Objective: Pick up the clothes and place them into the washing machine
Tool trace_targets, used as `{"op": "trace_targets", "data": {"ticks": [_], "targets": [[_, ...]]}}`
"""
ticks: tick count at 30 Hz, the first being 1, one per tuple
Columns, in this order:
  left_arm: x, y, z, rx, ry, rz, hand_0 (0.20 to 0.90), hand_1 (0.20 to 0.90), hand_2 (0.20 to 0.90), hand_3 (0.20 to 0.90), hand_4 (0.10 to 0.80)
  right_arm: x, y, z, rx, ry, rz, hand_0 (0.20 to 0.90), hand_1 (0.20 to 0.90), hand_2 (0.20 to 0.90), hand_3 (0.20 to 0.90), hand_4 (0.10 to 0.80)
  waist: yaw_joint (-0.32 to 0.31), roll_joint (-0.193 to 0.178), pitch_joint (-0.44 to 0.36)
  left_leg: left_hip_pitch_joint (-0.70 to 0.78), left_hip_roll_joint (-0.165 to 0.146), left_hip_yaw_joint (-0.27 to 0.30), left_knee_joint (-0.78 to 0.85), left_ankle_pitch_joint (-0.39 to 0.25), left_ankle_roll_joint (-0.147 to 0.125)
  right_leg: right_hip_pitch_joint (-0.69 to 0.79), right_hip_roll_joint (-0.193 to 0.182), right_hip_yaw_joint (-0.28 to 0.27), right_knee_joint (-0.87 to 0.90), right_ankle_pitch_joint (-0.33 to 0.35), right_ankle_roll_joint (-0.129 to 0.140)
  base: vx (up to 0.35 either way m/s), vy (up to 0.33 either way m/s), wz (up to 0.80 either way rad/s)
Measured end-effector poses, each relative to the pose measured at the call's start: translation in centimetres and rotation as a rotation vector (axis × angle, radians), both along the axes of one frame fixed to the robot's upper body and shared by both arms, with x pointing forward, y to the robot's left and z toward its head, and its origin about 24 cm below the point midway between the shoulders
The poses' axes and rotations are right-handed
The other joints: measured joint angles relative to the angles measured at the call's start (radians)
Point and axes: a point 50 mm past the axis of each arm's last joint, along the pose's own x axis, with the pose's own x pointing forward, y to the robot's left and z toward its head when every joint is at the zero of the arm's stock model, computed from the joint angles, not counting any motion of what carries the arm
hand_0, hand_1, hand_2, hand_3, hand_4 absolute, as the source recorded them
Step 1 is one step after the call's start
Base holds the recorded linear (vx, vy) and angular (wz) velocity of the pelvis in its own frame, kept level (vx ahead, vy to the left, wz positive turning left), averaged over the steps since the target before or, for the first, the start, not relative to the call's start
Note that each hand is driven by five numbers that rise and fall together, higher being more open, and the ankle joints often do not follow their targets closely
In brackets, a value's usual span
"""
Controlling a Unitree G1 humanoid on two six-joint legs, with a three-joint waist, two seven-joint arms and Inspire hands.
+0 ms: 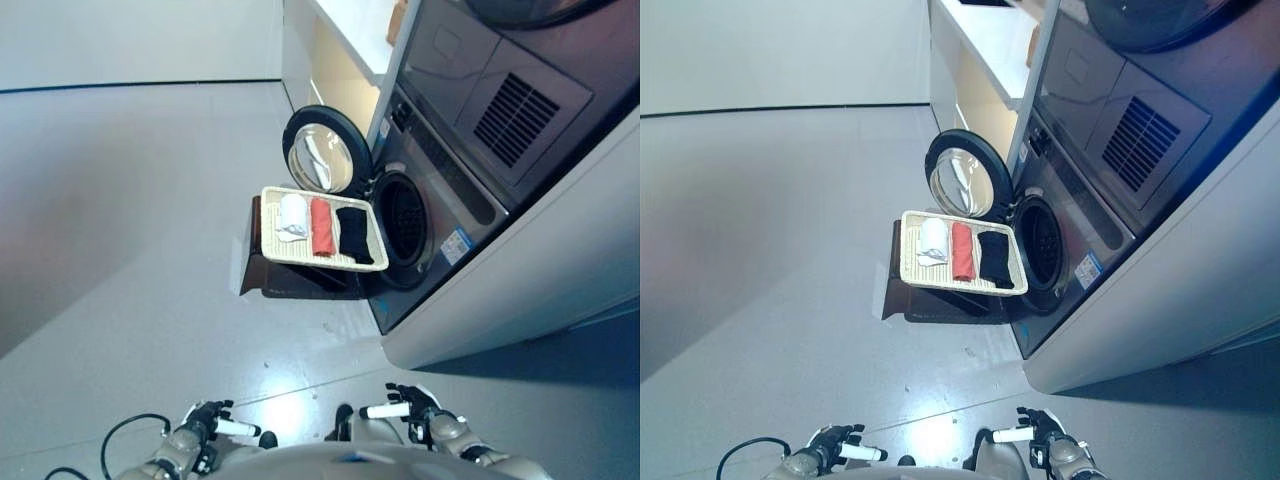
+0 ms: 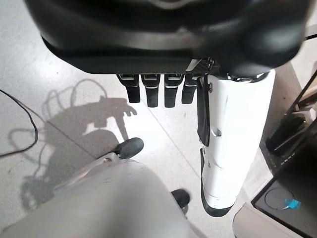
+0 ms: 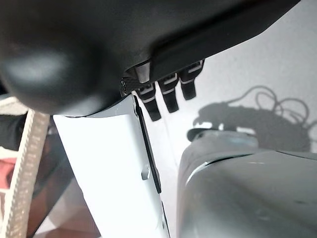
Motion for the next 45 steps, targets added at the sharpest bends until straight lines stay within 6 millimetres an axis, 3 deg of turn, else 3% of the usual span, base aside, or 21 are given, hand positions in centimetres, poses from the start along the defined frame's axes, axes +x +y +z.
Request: {"op": "trace_targets", "data": {"ticks": [2,5,6,8,11,13,14,15,18,19,23,27,31,32,34,35,37,40,41,43,45], "targets": [[-0.3,0.2,-0.1,0.008,0.019,0.014,0.9,0.9,0.9,0.9,0.8,0.3,-0.1,0.1,0.012,-0.013,-0.036,0.9,0.9,0.9,0.9,0.8,-0.025,0.006,0.013,0.013,0.003,-0.02,0.024,-0.042,-0.016,-0.01,-0.027,-0.004,-0.216,0.076,0.047,0.424,-0.133,0.24],[-1.6,0.3,-0.4,0.009,0.051,0.031,0.9,0.9,0.9,0.9,0.8,0.1,-0.2,0.1,0.024,-0.018,-0.062,0.9,0.9,0.9,0.9,0.8,-0.031,-0.006,0.001,0.07,0.015,-0.034,0.024,-0.111,-0.05,-0.052,-0.051,-0.037,-0.178,0.085,0.046,0.472,-0.236,0.17],[-2.2,0.3,-0.5,0.007,0.063,0.039,0.9,0.9,0.9,0.9,0.8,-0.3,-0.1,0.0,0.026,-0.01,-0.064,0.9,0.9,0.9,0.9,0.8,-0.032,-0.003,-0.021,0.083,0.039,-0.058,0.015,-0.136,-0.074,-0.05,-0.042,-0.044,-0.114,0.075,0.036,0.561,-0.374,0.74],[-3.1,-0.3,-0.8,-0.006,0.087,0.039,0.9,0.9,0.9,0.9,0.8,-1.1,0.0,-0.3,0.025,0.01,-0.075,0.9,0.9,0.9,0.9,0.8,-0.065,0.043,-0.063,0.118,0.147,-0.126,0.004,-0.159,-0.122,-0.009,0.057,0.003,-0.062,0.085,-0.03,0.389,-0.288,1.17],[-2.8,-1.2,-0.8,-0.041,0.066,0.039,0.9,0.9,0.9,0.9,0.8,-1.0,-0.6,-0.2,-0.022,0.023,0.007,0.9,0.9,0.9,0.9,0.8,-0.03,0.052,-0.084,0.08,0.172,-0.11,0.187,-0.124,-0.196,0.047,0.114,-0.017,-0.056,0.047,-0.126,0.358,-0.305,0.4],[-1.9,-0.9,-0.6,-0.034,0.037,0.038,0.9,0.9,0.9,0.9,0.8,-0.9,-0.7,-0.1,-0.041,0.027,0.045,0.9,0.9,0.9,0.9,0.8,-0.02,0.036,-0.081,-0.029,0.164,-0.126,0.459,-0.102,-0.226,0.091,0.136,-0.01,-0.068,0.013,-0.159,0.395,-0.386,-0.17],[-1.5,-0.9,-0.5,-0.033,0.028,0.035,0.9,0.9,0.9,0.9,0.8,-0.8,-0.9,0.0,-0.053,0.024,0.057,0.9,0.9,0.9,0.9,0.8,-0.02,0.03,-0.077,-0.061,0.158,-0.137,0.548,-0.061,-0.229,0.106,0.141,-0.008,-0.066,0.001,-0.176,0.321,-0.329,-0.35],[-1.1,-0.8,-0.4,-0.028,0.013,0.041,0.9,0.9,0.9,0.9,0.8,-1.2,-0.9,-0.2,-0.056,0.048,0.058,0.9,0.9,0.9,0.9,0.8,-0.019,0.011,-0.072,-0.095,0.14,-0.138,0.682,0.038,-0.263,0.15,0.147,-0.006,-0.064,-0.013,-0.197,0.304,-0.301,-0.33],[1.0,-0.9,0.1,-0.036,-0.058,0.062,0.9,0.9,0.9,0.9,0.8,-1.2,0.9,-0.5,-0.018,0.054,0.104,0.9,0.9,0.9,0.9,0.8,-0.013,-0.046,-0.053,-0.16,0.11,-0.104,0.83,0.059,-0.245,0.232,0.132,0.027,-0.078,-0.055,-0.247,0.305,-0.194,-0.3],[2.5,-1.4,0.5,-0.048,-0.11,0.054,0.9,0.9,0.9,0.9,0.8,-1.2,1.1,-0.5,-0.017,0.053,0.109,0.9,0.9,0.9,0.9,0.8,0.006,-0.059,-0.041,-0.203,0.109,-0.078,0.857,0.052,-0.237,0.258,0.125,0.045,-0.093,-0.067,-0.22,0.208,-0.078,-0.28],[4.6,-2.3,1.2,-0.076,-0.188,0.036,0.9,0.9,0.9,0.9,0.8,-1.3,1.2,-0.6,-0.034,0.054,0.1,0.9,0.9,0.9,0.9,0.8,0.06,-0.082,0.001,-0.342,0.099,-0.011,0.715,0.024,-0.21,0.342,0.104,0.097,-0.141,-0.069,-0.212,0.306,-0.038,-0.35],[3.9,-1.7,1.0,-0.061,-0.179,0.091,0.9,0.9,0.9,0.9,0.8,-1.9,0.2,-0.6,-0.07,0.069,0.1,0.9,0.9,0.9,0.9,0.8,0.067,-0.047,0.016,-0.383,0.108,-0.022,0.483,0.041,-0.233,0.401,0.106,0.108,-0.197,-0.085,-0.195,0.286,0.046,-0.44],[2.6,-1.4,0.5,-0.058,-0.136,0.145,0.9,0.9,0.9,0.9,0.8,-2.6,-1.3,-0.4,-0.104,0.085,0.091,0.9,0.9,0.9,0.9,0.8,0.09,0.01,0.008,-0.252,0.095,-0.076,0.053,0.088,-0.22,0.45,0.106,0.172,-0.211,-0.126,-0.128,0.354,0.119,-0.49],[2.1,-1.2,0.4,-0.053,-0.123,0.153,0.9,0.9,0.9,0.9,0.8,-2.6,-1.3,-0.4,-0.106,0.087,0.094,0.9,0.9,0.9,0.9,0.8,0.108,0.015,0.0,-0.207,0.084,-0.083,-0.004,0.161,-0.191,0.455,0.101,0.213,-0.213,-0.14,-0.116,0.233,0.144,-0.61],[2.0,0.0,0.6,-0.014,-0.125,0.155,0.9,0.9,0.9,0.9,0.8,-2.3,-0.7,-0.5,-0.091,0.077,0.121,0.9,0.9,0.9,0.9,0.8,0.125,-0.027,-0.001,-0.193,0.048,-0.055,-0.005,0.167,-0.181,0.453,0.068,0.234,-0.213,-0.142,-0.077,0.157,0.118,-0.67],[1.5,0.8,0.7,0.01,-0.117,0.163,0.9,0.9,0.9,0.9,0.8,-2.5,-0.4,-0.6,-0.082,0.08,0.13,0.9,0.9,0.9,0.9,0.8,0.126,-0.033,0.002,-0.18,0.033,-0.054,-0.007,0.195,-0.145,0.453,0.063,0.229,-0.202,-0.146,-0.065,0.256,0.22,-0.57],[1.0,1.9,0.8,0.041,-0.106,0.167,0.9,0.9,0.9,0.9,0.8,-2.3,0.0,-0.6,-0.075,0.077,0.126,0.9,0.9,0.9,0.9,0.8,0.136,-0.06,-0.01,-0.165,0.002,-0.033,-0.006,0.185,-0.102,0.455,0.027,0.223,-0.201,-0.149,-0.055,0.299,0.269,-0.34],[1.3,1.6,0.8,0.032,-0.11,0.151,0.9,0.9,0.9,0.9,0.8,-2.1,0.1,-0.6,-0.073,0.078,0.121,0.9,0.9,0.9,0.9,0.8,0.144,-0.061,-0.008,-0.162,-0.023,-0.009,0.019,0.155,-0.078,0.454,0.005,0.211,-0.179,-0.15,-0.036,0.256,0.257,-0.18],[1.1,1.3,0.7,0.03,-0.103,0.146,0.9,0.9,0.9,0.9,0.8,-2.3,0.1,-0.6,-0.072,0.082,0.117,0.9,0.9,0.9,0.9,0.8,0.14,-0.052,-0.008,-0.151,-0.023,-0.003,0.023,0.146,-0.072,0.45,0.014,0.214,-0.143,-0.15,-0.03,0.115,0.181,-0.38],[1.4,0.7,0.6,0.024,-0.102,0.097,0.9,0.9,0.9,0.9,0.8,-1.1,0.1,-0.3,-0.066,0.035,0.11,0.9,0.9,0.9,0.9,0.8,0.138,-0.003,0.013,-0.127,0.029,0.019,0.024,0.14,-0.066,0.306,0.069,0.228,0.154,-0.181,0.007,0.024,0.194,-0.41],[2.1,0.8,0.8,0.038,-0.116,0.057,0.9,0.9,0.9,0.9,0.8,-0.7,0.7,-0.2,-0.049,0.009,0.114,0.9,0.9,0.9,0.9,0.8,0.12,-0.013,0.024,-0.13,0.011,0.027,0.045,0.12,-0.051,0.209,0.074,0.233,0.354,-0.178,0.012,0.073,0.243,-0.07]]}}
